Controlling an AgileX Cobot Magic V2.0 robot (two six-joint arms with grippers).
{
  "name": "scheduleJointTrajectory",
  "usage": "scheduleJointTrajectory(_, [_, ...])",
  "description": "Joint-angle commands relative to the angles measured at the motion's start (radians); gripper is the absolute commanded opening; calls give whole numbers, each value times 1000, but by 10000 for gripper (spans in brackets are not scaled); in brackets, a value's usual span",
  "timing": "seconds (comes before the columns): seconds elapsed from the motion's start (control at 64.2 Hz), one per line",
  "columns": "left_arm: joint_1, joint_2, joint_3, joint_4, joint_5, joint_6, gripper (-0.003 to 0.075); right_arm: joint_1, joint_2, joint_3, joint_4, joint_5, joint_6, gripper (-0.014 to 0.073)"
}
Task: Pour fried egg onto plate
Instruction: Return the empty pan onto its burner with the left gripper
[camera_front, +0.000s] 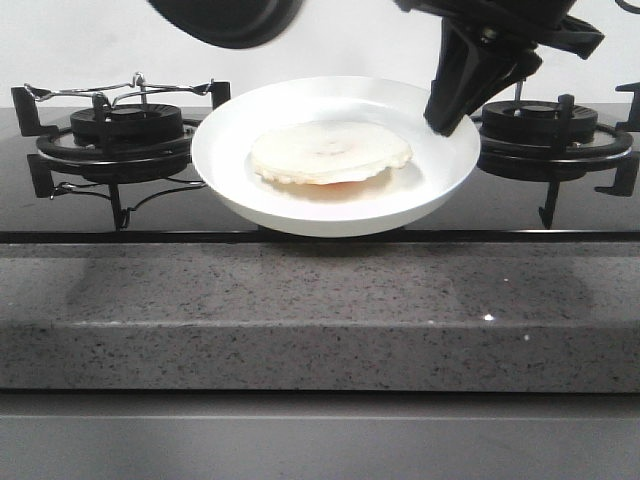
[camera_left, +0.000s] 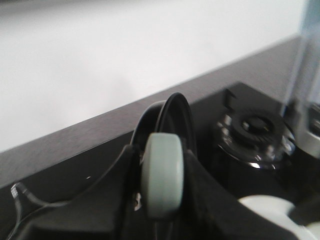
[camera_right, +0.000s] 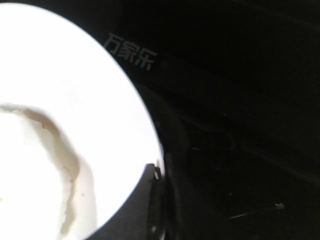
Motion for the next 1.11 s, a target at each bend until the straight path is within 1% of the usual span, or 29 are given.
scheduleJointTrajectory(0.0, [104,-18,-45,-177,-23,-23,-20,0,-50,-24,19,-44,-1,-68])
scheduleJointTrajectory(0.078, [216,8,-45,-293,38,-23,-20,0,-50,-24,19,-44,-1,-68])
scheduleJointTrajectory(0.249, [406,97,-45,-536,203,-30,-20,0,-50,-24,19,-44,-1,-68])
scheduleJointTrajectory(0.42, [525,221,-45,-742,368,-30,-20,0,-50,-24,19,-44,-1,-68])
scheduleJointTrajectory(0.56, [569,312,-45,-828,437,-30,-20,0,-50,-24,19,-44,-1,-68])
scheduleJointTrajectory(0.7, [578,393,-45,-872,497,-30,-20,0,-50,-24,19,-44,-1,-68])
scheduleJointTrajectory(0.934, [581,483,-45,-901,495,-31,-20,0,-50,-24,19,-44,-1,-68])
scheduleJointTrajectory(1.089, [581,520,-45,-878,504,-33,-20,0,-50,-24,19,-44,-1,-68])
